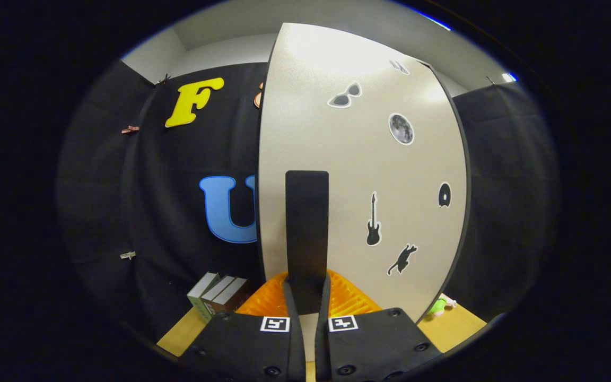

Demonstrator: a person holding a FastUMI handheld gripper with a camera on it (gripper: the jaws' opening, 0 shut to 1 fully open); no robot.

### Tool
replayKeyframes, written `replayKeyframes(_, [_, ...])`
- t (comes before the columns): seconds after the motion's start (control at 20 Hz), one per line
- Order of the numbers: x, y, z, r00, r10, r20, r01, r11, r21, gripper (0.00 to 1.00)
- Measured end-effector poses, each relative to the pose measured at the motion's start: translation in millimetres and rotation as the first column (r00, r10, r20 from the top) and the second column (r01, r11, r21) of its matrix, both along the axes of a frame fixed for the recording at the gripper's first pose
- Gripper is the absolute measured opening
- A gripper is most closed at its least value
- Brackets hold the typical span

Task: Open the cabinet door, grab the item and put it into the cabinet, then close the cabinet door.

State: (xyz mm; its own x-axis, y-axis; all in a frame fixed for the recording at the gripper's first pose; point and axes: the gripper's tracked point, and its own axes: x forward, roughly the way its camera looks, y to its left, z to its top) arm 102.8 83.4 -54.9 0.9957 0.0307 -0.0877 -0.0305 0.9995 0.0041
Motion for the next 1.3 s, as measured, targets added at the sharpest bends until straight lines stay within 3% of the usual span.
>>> replayKeyframes(0.5, [-55,-40,4,0.999,0.040,-0.002,-0.040,0.998,0.055,0.11])
replayKeyframes(0.75, [-81,-67,7,0.987,0.162,0.000,-0.162,0.985,0.067,0.11])
replayKeyframes(1.05, [-101,-111,10,0.949,0.316,0.007,-0.316,0.946,0.073,0.13])
replayKeyframes(1.3, [-114,-144,13,0.929,0.371,0.004,-0.370,0.925,0.092,0.13])
